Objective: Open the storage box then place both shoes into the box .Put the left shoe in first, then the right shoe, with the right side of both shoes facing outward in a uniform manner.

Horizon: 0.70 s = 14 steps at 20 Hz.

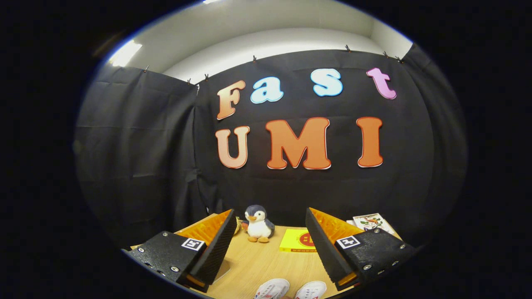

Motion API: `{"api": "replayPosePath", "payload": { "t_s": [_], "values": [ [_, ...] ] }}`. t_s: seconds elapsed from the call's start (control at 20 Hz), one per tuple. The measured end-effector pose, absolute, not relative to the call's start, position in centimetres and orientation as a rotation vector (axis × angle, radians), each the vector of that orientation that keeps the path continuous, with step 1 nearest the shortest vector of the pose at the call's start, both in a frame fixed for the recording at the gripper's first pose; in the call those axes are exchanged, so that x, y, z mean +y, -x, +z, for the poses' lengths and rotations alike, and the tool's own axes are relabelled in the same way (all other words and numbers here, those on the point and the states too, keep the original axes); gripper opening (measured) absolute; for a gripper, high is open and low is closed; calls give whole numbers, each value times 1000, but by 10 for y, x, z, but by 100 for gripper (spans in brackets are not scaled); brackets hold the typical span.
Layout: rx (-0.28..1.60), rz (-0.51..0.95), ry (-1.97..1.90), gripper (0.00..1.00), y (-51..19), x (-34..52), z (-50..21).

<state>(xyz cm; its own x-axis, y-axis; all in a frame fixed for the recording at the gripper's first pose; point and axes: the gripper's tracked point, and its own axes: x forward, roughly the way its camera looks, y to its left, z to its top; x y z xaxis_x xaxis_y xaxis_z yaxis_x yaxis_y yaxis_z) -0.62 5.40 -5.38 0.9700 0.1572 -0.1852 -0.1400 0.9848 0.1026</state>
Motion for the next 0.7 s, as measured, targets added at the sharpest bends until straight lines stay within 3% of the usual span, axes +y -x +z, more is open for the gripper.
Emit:
{"api": "replayPosePath", "payload": {
  "t_s": [0.7],
  "values": [
    [600, 402, -341, 94, 18, 147, -154]
  ]
}}
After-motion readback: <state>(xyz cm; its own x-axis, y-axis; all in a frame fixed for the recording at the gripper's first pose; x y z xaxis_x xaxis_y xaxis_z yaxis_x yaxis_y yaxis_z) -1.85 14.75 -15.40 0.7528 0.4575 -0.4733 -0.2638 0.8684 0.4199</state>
